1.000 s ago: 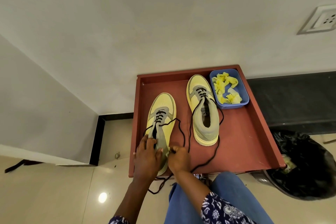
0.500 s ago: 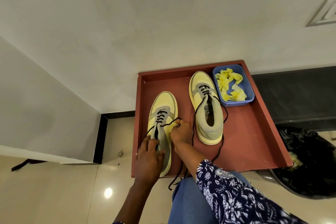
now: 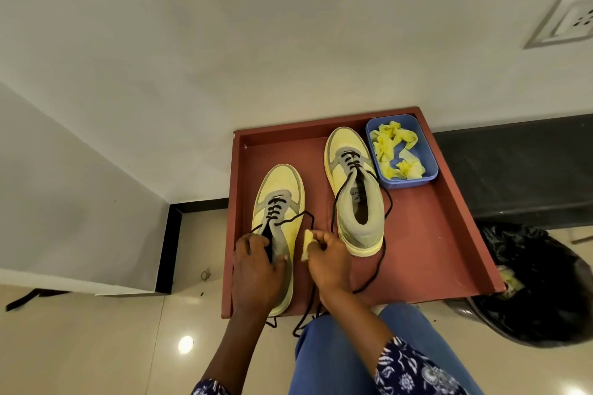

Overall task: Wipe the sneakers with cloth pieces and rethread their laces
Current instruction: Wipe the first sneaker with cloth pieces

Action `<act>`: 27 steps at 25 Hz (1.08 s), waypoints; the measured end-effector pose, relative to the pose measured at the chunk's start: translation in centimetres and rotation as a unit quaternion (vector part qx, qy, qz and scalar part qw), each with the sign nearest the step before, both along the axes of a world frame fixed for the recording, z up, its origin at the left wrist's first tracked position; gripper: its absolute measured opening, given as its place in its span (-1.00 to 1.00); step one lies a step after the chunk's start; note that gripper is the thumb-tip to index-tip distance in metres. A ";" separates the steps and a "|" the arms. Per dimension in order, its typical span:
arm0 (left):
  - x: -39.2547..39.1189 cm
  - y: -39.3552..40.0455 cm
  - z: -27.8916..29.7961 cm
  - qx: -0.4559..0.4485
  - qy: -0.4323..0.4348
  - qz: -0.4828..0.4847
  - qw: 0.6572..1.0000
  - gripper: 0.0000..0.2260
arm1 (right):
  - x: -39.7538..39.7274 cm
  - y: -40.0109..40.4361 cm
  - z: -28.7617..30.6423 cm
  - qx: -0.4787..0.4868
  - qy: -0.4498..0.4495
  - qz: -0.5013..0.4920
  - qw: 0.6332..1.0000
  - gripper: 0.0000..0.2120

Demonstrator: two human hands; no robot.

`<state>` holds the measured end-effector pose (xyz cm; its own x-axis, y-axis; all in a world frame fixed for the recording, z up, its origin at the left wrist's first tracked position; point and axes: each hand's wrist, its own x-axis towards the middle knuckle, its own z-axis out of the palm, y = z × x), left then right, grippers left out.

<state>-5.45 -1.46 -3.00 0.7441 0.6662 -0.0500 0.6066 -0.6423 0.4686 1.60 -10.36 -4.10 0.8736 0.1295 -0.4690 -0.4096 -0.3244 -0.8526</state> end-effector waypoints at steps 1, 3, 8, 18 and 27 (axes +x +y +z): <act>0.4 0.0 0.2 0.007 -0.012 0.004 1.000 -0.65 | 0.5 -0.1 0.9 0.010 -0.020 -0.015 1.000 -0.73; 1.4 0.1 0.5 0.005 -0.027 0.011 1.000 -0.62 | 1.9 0.3 2.6 0.035 -0.074 -0.035 0.996 -0.73; 1.9 0.3 0.3 -0.013 -0.042 0.020 0.999 -0.55 | 7.1 3.0 4.3 0.023 -0.142 -0.008 0.990 -0.74; 1.5 0.3 0.1 -0.021 -0.054 0.008 0.998 -0.56 | 7.1 4.9 -0.5 -0.091 -0.140 0.176 0.970 -0.66; 1.4 0.1 0.1 -0.038 -0.054 0.027 0.997 -0.56 | 1.3 1.6 -2.2 -0.039 -0.122 0.141 0.982 -0.72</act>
<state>-4.02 -1.32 -2.87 0.7109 0.7030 -0.0231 0.5824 -0.5699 0.5797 2.85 -8.75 -6.33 0.8959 0.3541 -0.2682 -0.0807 -0.4641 -0.8821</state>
